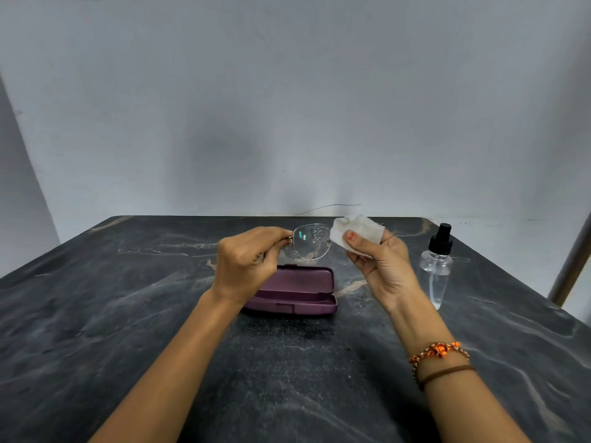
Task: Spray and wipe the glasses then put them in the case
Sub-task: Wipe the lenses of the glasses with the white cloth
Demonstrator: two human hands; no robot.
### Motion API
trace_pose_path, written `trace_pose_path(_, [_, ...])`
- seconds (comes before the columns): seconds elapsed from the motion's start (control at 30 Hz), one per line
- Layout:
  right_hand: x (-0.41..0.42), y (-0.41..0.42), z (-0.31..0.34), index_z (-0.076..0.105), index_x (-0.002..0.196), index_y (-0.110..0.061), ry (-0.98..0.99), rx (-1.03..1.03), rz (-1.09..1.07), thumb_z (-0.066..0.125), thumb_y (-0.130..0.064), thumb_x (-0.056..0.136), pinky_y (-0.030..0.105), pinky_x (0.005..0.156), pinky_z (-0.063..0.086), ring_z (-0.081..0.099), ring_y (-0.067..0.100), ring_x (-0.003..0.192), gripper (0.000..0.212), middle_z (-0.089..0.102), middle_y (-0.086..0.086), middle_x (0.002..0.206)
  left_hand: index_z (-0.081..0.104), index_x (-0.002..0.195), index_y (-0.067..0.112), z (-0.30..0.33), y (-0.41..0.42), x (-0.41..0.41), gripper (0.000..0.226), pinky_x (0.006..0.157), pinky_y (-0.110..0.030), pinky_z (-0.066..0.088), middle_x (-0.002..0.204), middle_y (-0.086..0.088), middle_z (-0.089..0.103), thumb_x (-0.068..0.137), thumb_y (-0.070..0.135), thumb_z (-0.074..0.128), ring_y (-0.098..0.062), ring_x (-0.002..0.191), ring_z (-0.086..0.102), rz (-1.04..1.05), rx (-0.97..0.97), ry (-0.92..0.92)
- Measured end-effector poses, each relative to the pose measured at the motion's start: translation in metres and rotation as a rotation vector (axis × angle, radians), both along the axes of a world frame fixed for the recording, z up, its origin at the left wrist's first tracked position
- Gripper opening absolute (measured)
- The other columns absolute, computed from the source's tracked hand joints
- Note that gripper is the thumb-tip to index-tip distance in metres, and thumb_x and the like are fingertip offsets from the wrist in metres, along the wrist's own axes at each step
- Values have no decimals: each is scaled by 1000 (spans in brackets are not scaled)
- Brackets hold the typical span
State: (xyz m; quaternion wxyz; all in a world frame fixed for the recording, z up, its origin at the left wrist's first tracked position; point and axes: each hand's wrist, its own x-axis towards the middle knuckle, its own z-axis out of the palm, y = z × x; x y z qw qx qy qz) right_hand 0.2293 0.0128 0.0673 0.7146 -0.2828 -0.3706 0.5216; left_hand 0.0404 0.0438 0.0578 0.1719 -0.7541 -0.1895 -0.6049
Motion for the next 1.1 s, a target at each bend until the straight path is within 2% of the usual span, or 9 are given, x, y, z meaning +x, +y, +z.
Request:
trace_pose_path(0.17, [1, 0, -3, 62, 80, -11, 65, -45, -22, 60, 11, 74, 14, 49, 52, 67, 5, 57, 23, 71, -6, 60, 71, 71, -6, -1, 0, 2, 4, 63, -20, 53, 68, -11, 72, 71, -2, 70, -17, 62, 68, -2, 1, 33])
trace_pose_path(0.33, [-2, 4, -6, 61, 81, -10, 199, -83, -7, 55, 16, 76, 14, 48, 51, 68, 7, 56, 27, 71, -3, 59, 71, 71, -5, 0, -1, 1, 12, 65, -18, 52, 68, -10, 72, 76, 4, 64, -15, 62, 67, 4, 4, 49])
trace_pose_path(0.43, [0, 4, -5, 62, 81, -10, 88, -67, -52, 62, 12, 72, 14, 46, 50, 68, 5, 56, 24, 72, -5, 59, 71, 70, -5, 0, -1, -1, 13, 61, -20, 52, 67, -10, 71, 76, 4, 63, -15, 61, 67, 13, 0, 24])
trace_pose_path(0.53, [2, 3, -4, 64, 78, -12, -39, -64, -90, 72, 2, 59, 14, 47, 51, 67, 3, 56, 24, 72, -7, 60, 71, 71, -6, 2, 0, -3, 15, 61, -19, 52, 67, -11, 71, 77, 4, 63, -14, 61, 66, 15, -15, -2])
trace_pose_path(0.6, [3, 3, -5, 64, 78, -13, -54, -80, -90, 72, -1, 58, 15, 48, 52, 67, 3, 57, 25, 72, -7, 61, 71, 71, -6, 2, 0, -3, 15, 62, -17, 51, 66, -11, 71, 77, 5, 62, -13, 60, 65, 18, -19, -10])
trace_pose_path(0.7, [2, 5, -7, 62, 81, -12, 98, -92, -72, 65, 1, 75, 17, 48, 53, 67, 7, 57, 15, 72, -5, 61, 71, 71, -6, 2, -1, -4, 15, 59, -20, 52, 66, -11, 71, 76, 4, 63, -15, 60, 66, 18, -12, -17])
trace_pose_path(0.8, [3, 7, -6, 59, 85, -13, 246, -68, -73, 60, -4, 82, 23, 53, 56, 68, 8, 56, 9, 72, -5, 60, 71, 71, -7, 4, -1, -5, 15, 59, -20, 52, 68, -12, 71, 76, 5, 62, -15, 61, 66, 12, -6, -31])
trace_pose_path(1.1, [-2, 6, -6, 59, 83, -14, 327, -92, -34, 60, -9, 84, 17, 50, 53, 67, 7, 55, 5, 71, -4, 60, 71, 72, -5, 2, -3, 3, 4, 57, -23, 54, 68, -8, 72, 73, -4, 68, -16, 61, 68, -13, 15, 109])
